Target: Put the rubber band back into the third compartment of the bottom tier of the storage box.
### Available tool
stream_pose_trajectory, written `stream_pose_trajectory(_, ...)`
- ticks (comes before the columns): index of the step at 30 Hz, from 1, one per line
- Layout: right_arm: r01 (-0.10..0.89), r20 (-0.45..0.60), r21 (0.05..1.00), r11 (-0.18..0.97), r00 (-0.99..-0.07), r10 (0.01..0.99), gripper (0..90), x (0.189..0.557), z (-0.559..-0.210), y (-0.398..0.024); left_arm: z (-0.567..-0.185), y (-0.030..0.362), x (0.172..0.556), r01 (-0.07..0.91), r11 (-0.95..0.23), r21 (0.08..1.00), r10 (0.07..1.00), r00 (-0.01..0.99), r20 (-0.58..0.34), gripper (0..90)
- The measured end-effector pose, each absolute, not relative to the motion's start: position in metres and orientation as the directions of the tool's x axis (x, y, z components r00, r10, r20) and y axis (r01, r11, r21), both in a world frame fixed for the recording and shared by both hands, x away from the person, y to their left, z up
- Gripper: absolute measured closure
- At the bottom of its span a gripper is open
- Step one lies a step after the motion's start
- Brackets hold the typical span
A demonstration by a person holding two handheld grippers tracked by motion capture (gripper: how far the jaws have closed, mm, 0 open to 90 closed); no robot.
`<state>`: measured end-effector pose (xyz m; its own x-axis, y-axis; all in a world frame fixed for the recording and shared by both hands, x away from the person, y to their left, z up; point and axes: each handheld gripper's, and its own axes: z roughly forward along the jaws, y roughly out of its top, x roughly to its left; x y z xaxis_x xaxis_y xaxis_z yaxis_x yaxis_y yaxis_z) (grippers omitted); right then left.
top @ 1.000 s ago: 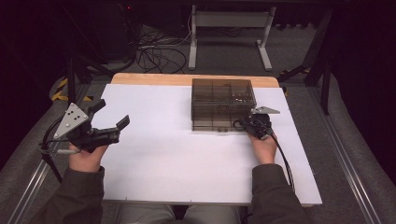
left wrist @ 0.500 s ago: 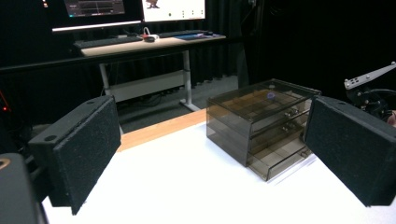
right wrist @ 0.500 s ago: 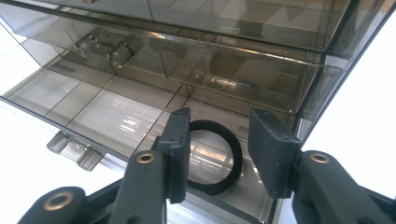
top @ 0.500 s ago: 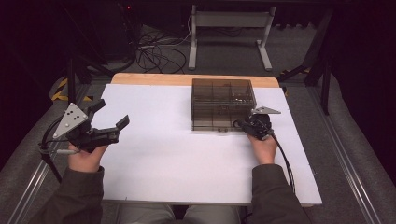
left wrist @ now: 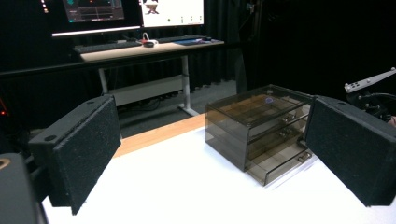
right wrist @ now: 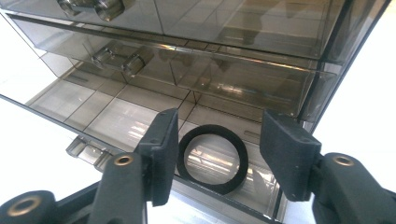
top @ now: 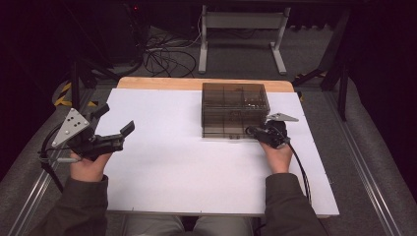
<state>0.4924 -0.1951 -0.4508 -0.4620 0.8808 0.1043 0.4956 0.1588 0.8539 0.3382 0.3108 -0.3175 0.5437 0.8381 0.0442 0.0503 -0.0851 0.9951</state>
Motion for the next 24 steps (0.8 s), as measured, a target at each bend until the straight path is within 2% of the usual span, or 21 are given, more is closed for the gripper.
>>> stream_pose_trajectory(24,0.438,0.148,0.893,0.098,-0.494,0.857,28.4,0.479,-0.439,-0.198,-0.318,0.311,0.339,0.056,-0.084,0.995,0.838,0.544,0.040,4.6)
